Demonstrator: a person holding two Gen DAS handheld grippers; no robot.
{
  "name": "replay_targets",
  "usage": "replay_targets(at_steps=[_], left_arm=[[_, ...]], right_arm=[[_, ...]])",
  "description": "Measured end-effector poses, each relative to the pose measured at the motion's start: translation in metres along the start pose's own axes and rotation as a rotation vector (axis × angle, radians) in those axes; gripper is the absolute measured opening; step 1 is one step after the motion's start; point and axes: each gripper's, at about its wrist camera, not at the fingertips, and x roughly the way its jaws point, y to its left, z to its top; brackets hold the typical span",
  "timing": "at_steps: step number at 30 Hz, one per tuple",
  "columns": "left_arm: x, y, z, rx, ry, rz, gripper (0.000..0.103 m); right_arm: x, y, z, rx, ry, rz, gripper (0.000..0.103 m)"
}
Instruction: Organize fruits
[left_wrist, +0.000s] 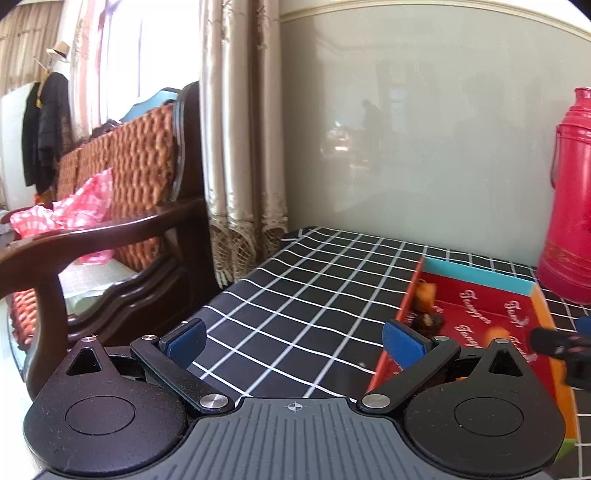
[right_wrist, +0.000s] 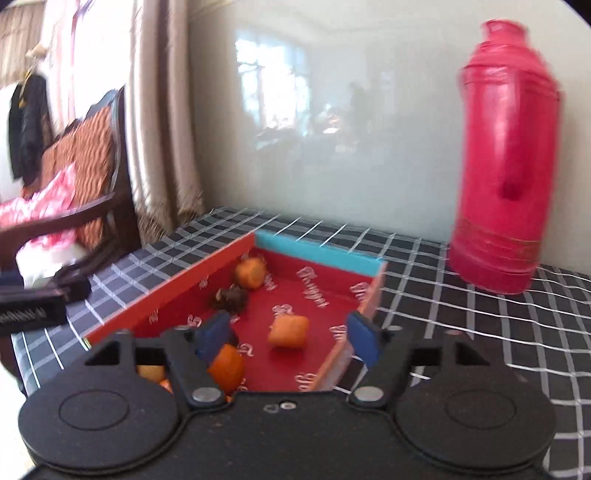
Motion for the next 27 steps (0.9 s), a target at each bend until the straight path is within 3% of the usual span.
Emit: replay_targets(at_steps=[3,7,17,27], left_arm=[[-0.017,-0.007,0.003,0.034,0.013,-0.053,0.101],[-0.069,-0.014,0.006,0.028,0.026,-0.117,0.103],[-0.204,-0.009,-0.003,0.062,-0.029,-0.197,0.103],[-0.24,0.007,-0.009,0.059,-0.062,-0.188,0.103]], right_arm=[[-0.041,-0.007,-0.006,0.08,-0.018,-0.039,0.082],[-0.105,-0.011,-0.014,0.115,-0.058,-0.11,0.097],[-0.206,0.015,-0.02,0.15,-0.087,-0.216,0.097],[-0.227,0.03,-0.025,0.132,-0.11,-0.206,0.097]])
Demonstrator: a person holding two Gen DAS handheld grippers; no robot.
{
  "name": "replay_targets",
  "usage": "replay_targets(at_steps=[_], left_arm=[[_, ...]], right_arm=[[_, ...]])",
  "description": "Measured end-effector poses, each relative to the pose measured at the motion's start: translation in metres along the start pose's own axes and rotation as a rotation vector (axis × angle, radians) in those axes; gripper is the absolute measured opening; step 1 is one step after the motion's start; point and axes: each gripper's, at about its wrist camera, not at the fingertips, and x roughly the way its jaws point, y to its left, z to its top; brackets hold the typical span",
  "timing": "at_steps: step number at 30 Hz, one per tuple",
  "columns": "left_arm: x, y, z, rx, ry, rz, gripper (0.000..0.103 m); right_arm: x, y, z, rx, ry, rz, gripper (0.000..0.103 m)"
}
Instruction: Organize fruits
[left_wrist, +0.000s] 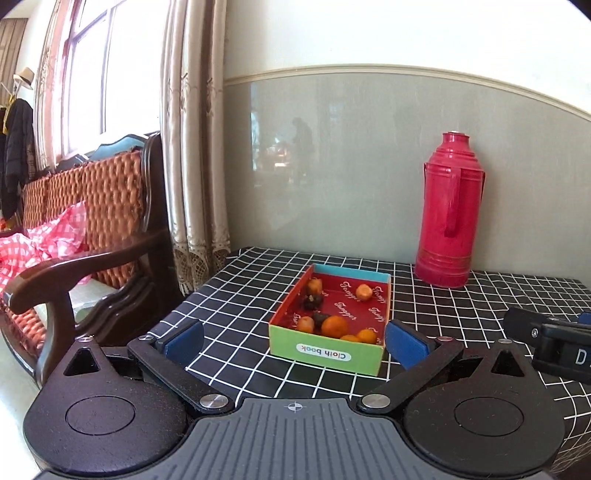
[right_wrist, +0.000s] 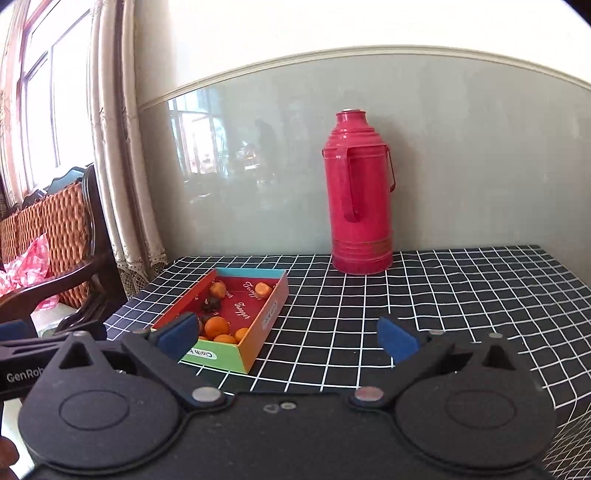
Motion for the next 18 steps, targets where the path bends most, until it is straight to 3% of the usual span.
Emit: replay_targets(at_steps=[18], left_arm=[[0.008,-0.018,-0.005,0.029,0.025,-0.011,0.103]], right_arm=[[-0.001,-0.008,-0.005,0.04,-0.004,-0.025,0.097]])
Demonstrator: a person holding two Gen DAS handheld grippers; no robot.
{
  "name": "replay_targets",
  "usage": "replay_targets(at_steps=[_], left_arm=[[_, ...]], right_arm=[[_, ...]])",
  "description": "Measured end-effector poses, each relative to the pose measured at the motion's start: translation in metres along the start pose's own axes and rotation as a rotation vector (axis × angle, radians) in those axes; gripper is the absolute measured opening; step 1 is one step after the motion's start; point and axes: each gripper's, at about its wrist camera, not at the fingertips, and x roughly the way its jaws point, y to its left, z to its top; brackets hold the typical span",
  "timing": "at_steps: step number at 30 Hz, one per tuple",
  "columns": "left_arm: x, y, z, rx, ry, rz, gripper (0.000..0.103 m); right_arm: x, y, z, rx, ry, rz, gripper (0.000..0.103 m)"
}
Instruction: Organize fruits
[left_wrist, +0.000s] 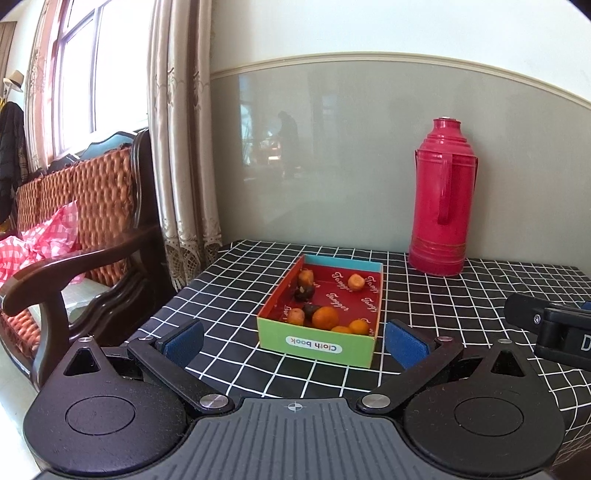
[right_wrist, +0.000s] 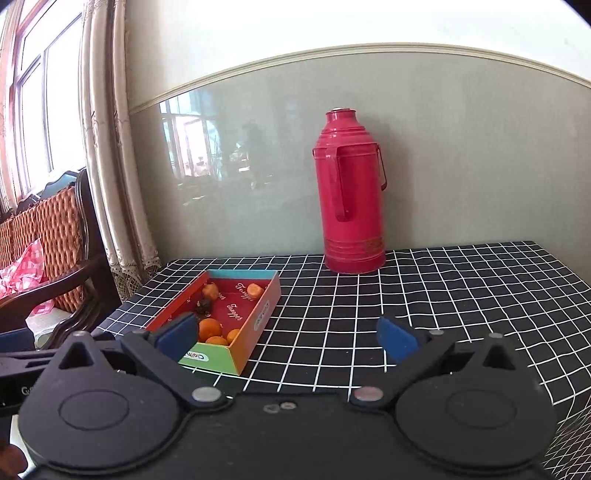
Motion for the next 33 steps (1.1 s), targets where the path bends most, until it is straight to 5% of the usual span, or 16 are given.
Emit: replay_targets(at_steps=[33], left_arm=[[0.0041,0.0036,-0.0019,-0.007,0.008,0.009,0.103]], right_arm=[[0.0095,0.0076,-0.0035,-0.046,0.031,-0.039,0.097]])
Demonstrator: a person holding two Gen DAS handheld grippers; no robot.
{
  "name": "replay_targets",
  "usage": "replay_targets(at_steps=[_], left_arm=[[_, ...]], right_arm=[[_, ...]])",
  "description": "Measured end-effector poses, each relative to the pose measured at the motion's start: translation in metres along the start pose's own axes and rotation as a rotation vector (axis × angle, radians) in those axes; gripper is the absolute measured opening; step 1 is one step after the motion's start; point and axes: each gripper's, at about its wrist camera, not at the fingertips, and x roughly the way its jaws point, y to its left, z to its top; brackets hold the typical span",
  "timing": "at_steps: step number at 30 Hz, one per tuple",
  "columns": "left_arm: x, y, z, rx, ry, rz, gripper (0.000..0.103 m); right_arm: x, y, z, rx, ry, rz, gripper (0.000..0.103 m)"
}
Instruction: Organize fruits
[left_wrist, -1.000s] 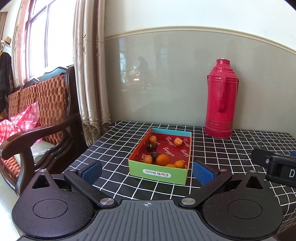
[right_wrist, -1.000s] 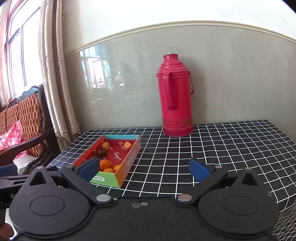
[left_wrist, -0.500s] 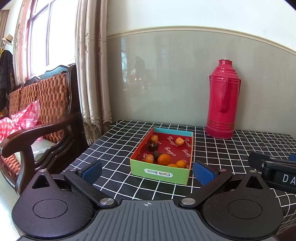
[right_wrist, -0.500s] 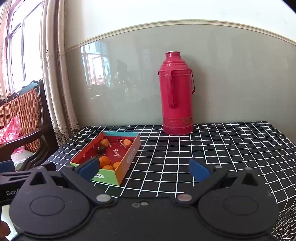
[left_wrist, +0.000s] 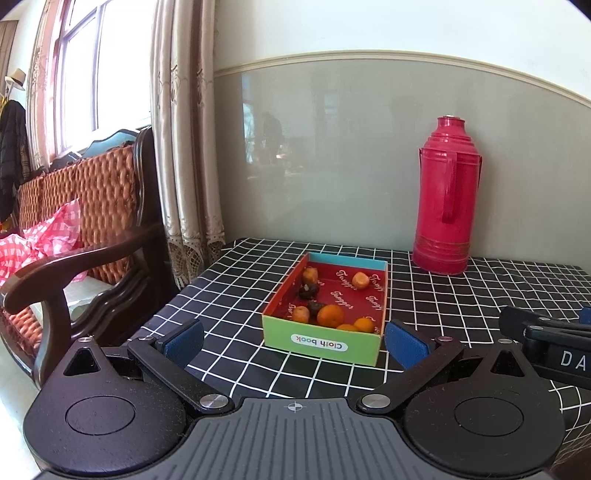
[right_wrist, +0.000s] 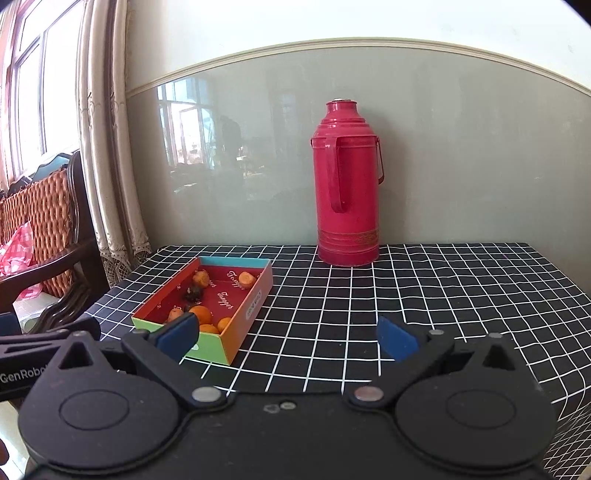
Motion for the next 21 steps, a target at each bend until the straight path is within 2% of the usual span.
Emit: replay_targets(at_steps=[21], left_arm=[[0.0005,-0.0019,0.0012,-0.011,-0.018,-0.031,0.103]], right_arm=[[0.0013,-0.0009,0.0015,0.008,-0.004,-0.005,0.097]])
